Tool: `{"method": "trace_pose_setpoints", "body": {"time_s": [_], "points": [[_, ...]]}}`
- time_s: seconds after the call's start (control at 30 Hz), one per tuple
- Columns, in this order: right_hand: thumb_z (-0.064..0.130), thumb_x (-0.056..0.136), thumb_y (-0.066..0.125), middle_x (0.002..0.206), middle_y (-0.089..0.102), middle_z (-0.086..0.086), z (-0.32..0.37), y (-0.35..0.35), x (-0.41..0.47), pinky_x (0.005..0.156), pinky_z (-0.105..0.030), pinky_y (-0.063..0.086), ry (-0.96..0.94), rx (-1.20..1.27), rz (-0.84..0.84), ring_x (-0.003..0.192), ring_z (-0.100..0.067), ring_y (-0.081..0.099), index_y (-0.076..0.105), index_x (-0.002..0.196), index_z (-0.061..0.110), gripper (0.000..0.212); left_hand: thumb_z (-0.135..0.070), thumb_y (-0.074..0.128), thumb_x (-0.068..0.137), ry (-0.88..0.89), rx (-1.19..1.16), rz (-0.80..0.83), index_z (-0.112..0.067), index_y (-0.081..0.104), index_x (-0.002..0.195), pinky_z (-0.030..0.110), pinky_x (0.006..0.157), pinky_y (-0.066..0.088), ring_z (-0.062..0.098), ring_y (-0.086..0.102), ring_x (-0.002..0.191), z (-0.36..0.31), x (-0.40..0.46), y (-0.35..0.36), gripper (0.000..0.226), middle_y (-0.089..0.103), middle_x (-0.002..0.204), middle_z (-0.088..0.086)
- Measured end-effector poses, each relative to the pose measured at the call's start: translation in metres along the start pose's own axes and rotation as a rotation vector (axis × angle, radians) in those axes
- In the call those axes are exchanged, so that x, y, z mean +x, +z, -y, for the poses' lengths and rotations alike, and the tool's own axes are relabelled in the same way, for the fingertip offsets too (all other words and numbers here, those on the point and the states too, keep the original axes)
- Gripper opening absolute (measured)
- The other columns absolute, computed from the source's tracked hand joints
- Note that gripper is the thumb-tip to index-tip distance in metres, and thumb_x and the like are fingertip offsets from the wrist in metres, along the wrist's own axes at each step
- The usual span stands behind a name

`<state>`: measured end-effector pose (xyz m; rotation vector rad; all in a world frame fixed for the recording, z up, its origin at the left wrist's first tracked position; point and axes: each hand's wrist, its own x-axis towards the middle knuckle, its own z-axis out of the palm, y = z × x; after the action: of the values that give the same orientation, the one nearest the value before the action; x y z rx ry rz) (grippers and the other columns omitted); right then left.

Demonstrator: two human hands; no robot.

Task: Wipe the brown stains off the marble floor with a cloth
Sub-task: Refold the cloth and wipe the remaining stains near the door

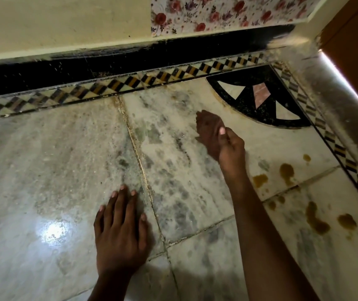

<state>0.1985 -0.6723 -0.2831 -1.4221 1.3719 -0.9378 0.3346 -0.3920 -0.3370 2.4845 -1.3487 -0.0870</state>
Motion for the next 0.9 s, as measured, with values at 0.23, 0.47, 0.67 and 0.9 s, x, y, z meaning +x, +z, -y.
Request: {"method": "trace_pose_setpoints", "body": {"time_s": [0.23,0.47,0.67,0.9], "points": [[0.049,0.105,0.059,0.110,0.075,-0.007,0.007,-0.024,0.009,0.097,-0.045,0.057,0.271,-0.048,-0.073,0.113,-0.034,0.072,0.068,0.126,0.017,0.040,-0.042,0.040,0.102,-0.010,-0.004,0.008,-0.015,0.050,0.159,0.053,0.127,0.027,0.031,0.037,0.159,-0.002,0.001,0.000,0.064,0.036,0.173,0.006],[0.046,0.105,0.037,0.150,0.055,-0.023,-0.049,0.005,0.008,0.116,-0.054,0.042,-0.327,-1.002,0.023,0.137,-0.044,0.052,0.055,0.148,0.005,0.062,-0.041,0.041,0.101,-0.005,0.021,0.001,-0.014,0.051,0.158,0.054,0.126,0.029,0.031,0.039,0.158,-0.001,0.001,0.002,0.064,0.036,0.173,0.007],[0.058,0.107,0.015,0.179,0.001,-0.003,-0.037,0.051,0.068,0.129,-0.062,-0.003,-0.041,-1.087,0.134,0.164,-0.031,-0.006,0.009,0.170,0.031,0.069,-0.041,0.042,0.101,-0.003,0.020,-0.007,-0.015,0.051,0.158,0.054,0.126,0.029,0.030,0.037,0.158,-0.002,0.000,0.003,0.064,0.036,0.173,0.007],[0.066,0.106,0.013,0.177,-0.013,0.013,-0.049,-0.012,0.001,0.129,-0.060,0.003,-0.309,-1.135,0.481,0.164,-0.023,-0.016,-0.009,0.162,0.056,0.061,-0.042,0.039,0.102,0.003,0.033,0.007,-0.013,0.052,0.157,0.055,0.124,0.032,0.032,0.039,0.157,-0.003,0.001,0.000,0.063,0.036,0.173,0.008]]}}
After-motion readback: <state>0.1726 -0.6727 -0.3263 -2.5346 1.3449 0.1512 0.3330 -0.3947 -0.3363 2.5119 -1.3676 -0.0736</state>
